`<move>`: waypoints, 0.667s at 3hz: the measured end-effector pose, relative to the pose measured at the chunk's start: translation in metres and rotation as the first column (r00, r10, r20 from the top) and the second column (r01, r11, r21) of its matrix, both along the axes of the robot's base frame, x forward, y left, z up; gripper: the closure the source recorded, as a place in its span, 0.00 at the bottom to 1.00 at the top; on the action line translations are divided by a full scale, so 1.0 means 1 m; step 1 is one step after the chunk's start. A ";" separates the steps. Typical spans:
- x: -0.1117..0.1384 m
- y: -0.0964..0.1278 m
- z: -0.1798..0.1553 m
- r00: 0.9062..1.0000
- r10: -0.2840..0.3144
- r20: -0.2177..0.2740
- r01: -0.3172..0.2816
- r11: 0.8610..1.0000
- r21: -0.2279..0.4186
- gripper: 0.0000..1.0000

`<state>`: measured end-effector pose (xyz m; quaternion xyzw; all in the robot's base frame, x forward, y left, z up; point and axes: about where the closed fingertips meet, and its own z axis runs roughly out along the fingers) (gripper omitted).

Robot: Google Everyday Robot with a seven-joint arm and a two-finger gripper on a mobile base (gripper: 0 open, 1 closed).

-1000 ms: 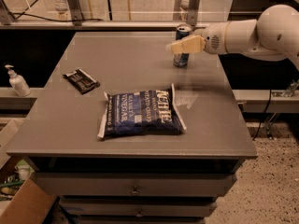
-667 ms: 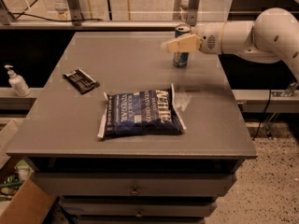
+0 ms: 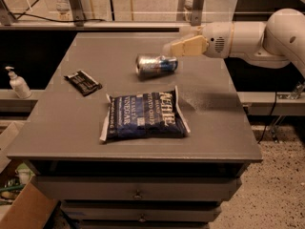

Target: Knock redbull can over

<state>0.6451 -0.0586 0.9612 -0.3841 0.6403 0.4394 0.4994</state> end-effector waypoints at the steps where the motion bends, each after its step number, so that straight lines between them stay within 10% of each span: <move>1: -0.025 -0.026 0.004 0.998 0.049 0.025 -0.050 0.998 0.047 0.00; 2: -0.026 -0.027 0.004 0.999 0.048 0.025 -0.049 0.998 0.048 0.00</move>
Offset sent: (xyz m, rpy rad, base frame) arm -0.0279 -0.0653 0.0017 0.0764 -0.0396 0.0185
